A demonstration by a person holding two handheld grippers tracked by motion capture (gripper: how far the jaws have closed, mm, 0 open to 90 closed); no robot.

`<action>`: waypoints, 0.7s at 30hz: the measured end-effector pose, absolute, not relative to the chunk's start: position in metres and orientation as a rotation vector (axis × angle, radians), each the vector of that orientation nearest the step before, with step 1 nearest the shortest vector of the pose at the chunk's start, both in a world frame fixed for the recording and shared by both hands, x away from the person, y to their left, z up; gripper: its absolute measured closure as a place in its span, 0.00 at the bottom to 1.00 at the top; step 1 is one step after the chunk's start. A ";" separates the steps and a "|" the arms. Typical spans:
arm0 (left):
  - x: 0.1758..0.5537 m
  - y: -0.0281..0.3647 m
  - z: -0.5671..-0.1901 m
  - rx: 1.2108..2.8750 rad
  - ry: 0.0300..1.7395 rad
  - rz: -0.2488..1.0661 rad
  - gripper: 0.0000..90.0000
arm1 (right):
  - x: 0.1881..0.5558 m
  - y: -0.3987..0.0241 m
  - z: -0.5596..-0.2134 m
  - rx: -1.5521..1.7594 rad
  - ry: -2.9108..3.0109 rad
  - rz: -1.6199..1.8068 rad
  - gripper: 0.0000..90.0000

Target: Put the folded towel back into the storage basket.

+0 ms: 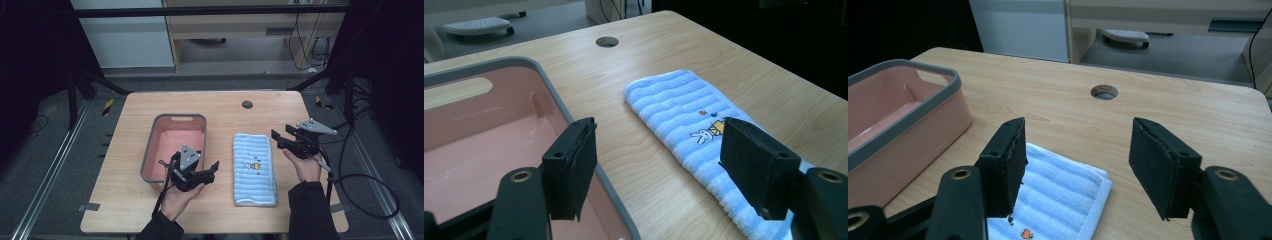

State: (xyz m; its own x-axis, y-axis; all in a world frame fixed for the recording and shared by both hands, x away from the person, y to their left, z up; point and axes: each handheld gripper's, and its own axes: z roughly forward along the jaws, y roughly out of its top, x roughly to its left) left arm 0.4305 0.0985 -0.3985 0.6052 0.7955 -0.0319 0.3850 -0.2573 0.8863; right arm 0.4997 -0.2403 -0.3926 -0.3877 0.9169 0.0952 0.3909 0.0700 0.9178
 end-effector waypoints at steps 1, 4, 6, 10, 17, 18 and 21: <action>0.430 0.096 -0.399 1.867 0.947 0.530 0.34 | 0.501 -0.240 -0.393 1.299 1.829 1.300 0.44; 0.429 0.091 -0.402 1.877 0.938 0.522 0.34 | 0.504 -0.239 -0.397 1.302 1.838 1.282 0.45; 0.428 0.087 -0.403 1.882 0.933 0.518 0.34 | 0.506 -0.238 -0.399 1.307 1.843 1.278 0.45; 0.427 0.081 -0.407 1.891 0.926 0.512 0.35 | 0.510 -0.238 -0.403 1.312 1.856 1.259 0.44; 0.426 0.072 -0.415 1.916 0.918 0.486 0.35 | 0.517 -0.239 -0.411 1.327 1.864 1.245 0.45; 0.426 0.070 -0.416 1.919 0.919 0.485 0.35 | 0.518 -0.240 -0.412 1.331 1.867 1.245 0.45; 0.426 0.067 -0.420 1.924 0.920 0.472 0.36 | 0.522 -0.241 -0.418 1.349 1.869 1.248 0.45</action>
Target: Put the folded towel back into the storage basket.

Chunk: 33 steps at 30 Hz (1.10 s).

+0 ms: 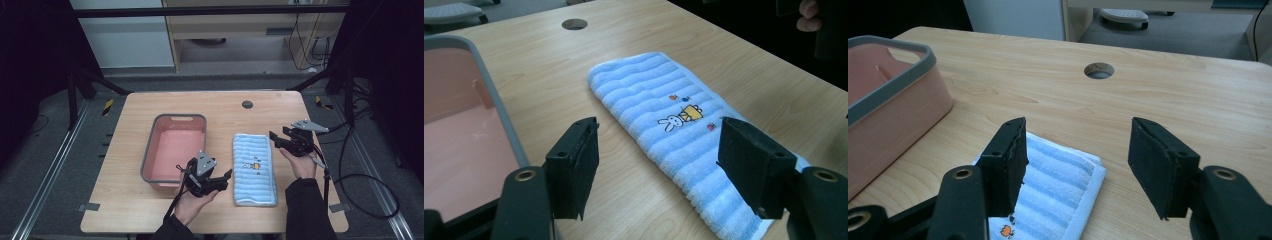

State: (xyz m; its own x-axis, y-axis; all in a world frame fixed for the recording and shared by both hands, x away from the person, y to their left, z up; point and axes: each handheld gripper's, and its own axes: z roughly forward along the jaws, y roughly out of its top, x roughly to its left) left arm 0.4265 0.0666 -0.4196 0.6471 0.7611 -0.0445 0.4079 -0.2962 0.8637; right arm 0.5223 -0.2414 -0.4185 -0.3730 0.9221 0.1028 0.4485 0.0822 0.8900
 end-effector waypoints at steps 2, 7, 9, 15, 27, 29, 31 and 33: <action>0.426 0.064 -0.422 1.928 0.922 0.464 0.36 | 0.525 -0.242 -0.422 1.357 1.872 1.247 0.46; 0.426 0.056 -0.432 1.952 0.919 0.447 0.37 | 0.531 -0.244 -0.432 1.373 1.875 1.232 0.47; 0.426 0.054 -0.436 1.961 0.920 0.442 0.37 | 0.532 -0.244 -0.436 1.381 1.881 1.230 0.47; 0.427 0.048 -0.446 1.986 0.919 0.424 0.39 | 0.539 -0.243 -0.446 1.392 1.903 1.210 0.49; 0.430 0.038 -0.464 2.019 0.936 0.412 0.41 | 0.550 -0.242 -0.458 1.412 1.928 1.167 0.51; 0.430 0.036 -0.467 2.030 0.940 0.416 0.42 | 0.552 -0.240 -0.461 1.410 1.940 1.156 0.51; 0.430 0.034 -0.471 2.034 0.947 0.408 0.42 | 0.553 -0.238 -0.464 1.405 1.952 1.149 0.51; 0.431 0.032 -0.474 2.042 0.951 0.405 0.42 | 0.555 -0.236 -0.466 1.405 1.961 1.138 0.51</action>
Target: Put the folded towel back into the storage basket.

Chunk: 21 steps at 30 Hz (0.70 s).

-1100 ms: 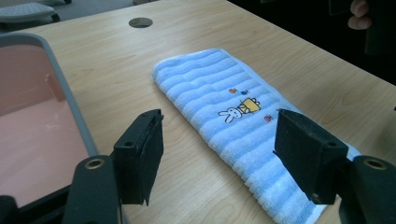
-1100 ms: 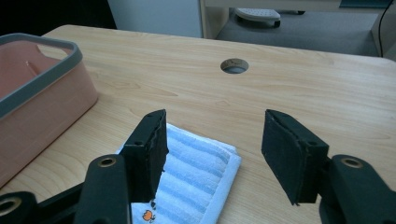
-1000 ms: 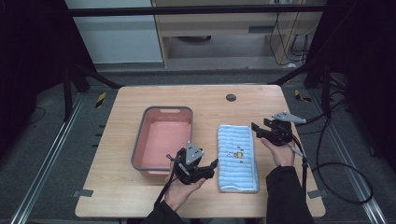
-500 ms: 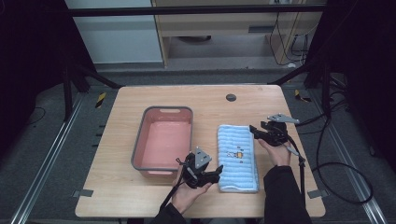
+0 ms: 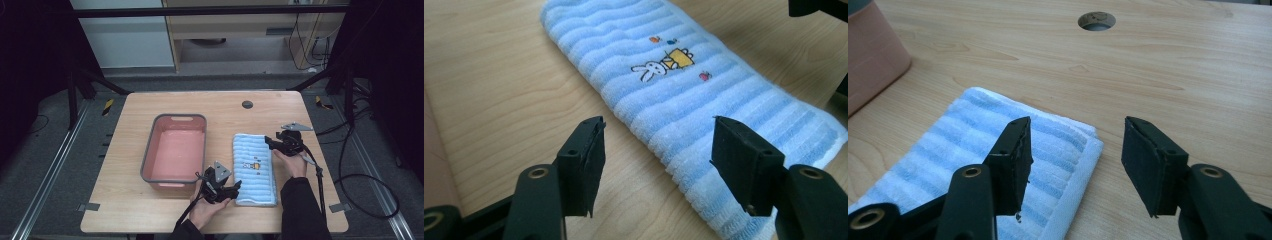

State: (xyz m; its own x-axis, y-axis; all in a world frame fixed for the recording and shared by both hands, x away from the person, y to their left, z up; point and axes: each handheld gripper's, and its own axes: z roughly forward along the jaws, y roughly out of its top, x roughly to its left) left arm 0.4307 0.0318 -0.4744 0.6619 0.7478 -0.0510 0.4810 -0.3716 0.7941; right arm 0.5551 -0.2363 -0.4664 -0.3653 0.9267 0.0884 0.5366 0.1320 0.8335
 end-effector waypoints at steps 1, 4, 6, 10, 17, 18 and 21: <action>0.431 0.031 -0.476 2.046 0.951 0.401 0.42 | 0.556 -0.236 -0.467 1.409 1.963 1.135 0.51; 0.431 0.029 -0.480 2.057 0.954 0.396 0.43 | 0.558 -0.236 -0.471 1.419 1.972 1.129 0.51; 0.431 0.028 -0.483 2.059 0.961 0.392 0.45 | 0.559 -0.235 -0.472 1.412 1.972 1.121 0.51; 0.432 0.026 -0.488 2.073 0.960 0.394 0.46 | 0.562 -0.232 -0.477 1.419 1.990 1.120 0.52; 0.431 0.021 -0.495 2.088 0.964 0.382 0.49 | 0.566 -0.226 -0.488 1.433 2.033 1.091 0.52; 0.432 0.021 -0.496 2.090 0.964 0.387 0.49 | 0.566 -0.226 -0.489 1.438 2.040 1.094 0.52; 0.432 0.019 -0.498 2.091 0.974 0.374 0.51 | 0.566 -0.225 -0.491 1.439 2.049 1.082 0.53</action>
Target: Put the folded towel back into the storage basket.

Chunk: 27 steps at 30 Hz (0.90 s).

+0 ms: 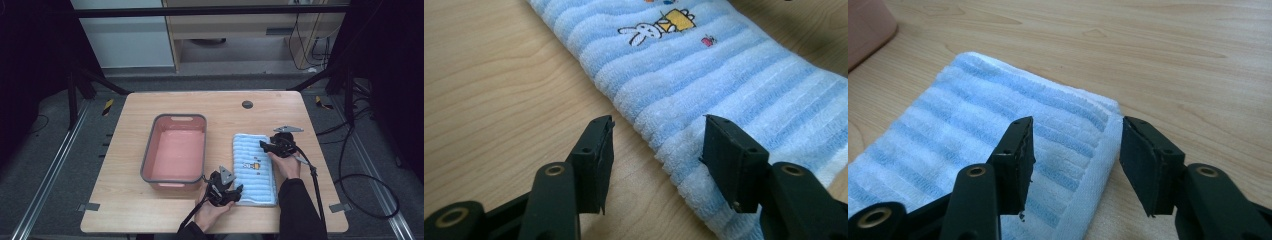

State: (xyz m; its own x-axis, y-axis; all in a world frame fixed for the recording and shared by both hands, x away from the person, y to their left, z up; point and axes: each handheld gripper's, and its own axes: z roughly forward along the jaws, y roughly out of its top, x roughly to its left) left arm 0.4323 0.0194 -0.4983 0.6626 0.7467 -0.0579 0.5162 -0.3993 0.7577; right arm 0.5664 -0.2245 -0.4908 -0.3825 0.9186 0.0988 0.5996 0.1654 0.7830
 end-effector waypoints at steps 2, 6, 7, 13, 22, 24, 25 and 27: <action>0.432 0.019 -0.500 2.089 0.976 0.377 0.52 | 0.566 -0.225 -0.492 1.445 2.052 1.084 0.53; 0.432 0.019 -0.500 2.090 0.980 0.370 0.54 | 0.568 -0.226 -0.498 1.453 2.072 1.051 0.54; 0.432 0.019 -0.501 2.092 0.980 0.372 0.55 | 0.568 -0.226 -0.499 1.454 2.076 1.048 0.55; 0.431 0.017 -0.503 2.089 0.985 0.366 0.61 | 0.569 -0.226 -0.501 1.472 2.083 1.054 0.56; 0.431 0.015 -0.503 2.084 0.994 0.323 0.72 | 0.568 -0.224 -0.504 1.489 2.096 1.075 0.66; 0.432 0.015 -0.503 2.088 0.996 0.314 0.74 | 0.567 -0.224 -0.504 1.491 2.094 1.093 0.70; 0.432 0.014 -0.503 2.088 0.997 0.316 0.77 | 0.567 -0.224 -0.504 1.497 2.098 1.107 0.74; 0.431 0.013 -0.502 2.097 0.994 0.316 0.79 | 0.567 -0.224 -0.505 1.507 2.101 1.123 0.79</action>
State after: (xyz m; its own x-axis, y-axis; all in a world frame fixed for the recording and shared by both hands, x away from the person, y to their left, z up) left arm 0.4312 0.0129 -0.5020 0.6637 0.7413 -0.0996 0.5479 -0.3912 0.7394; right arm 0.5668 -0.2241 -0.5047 -0.3916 0.9026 0.1787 0.6502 0.1340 0.7478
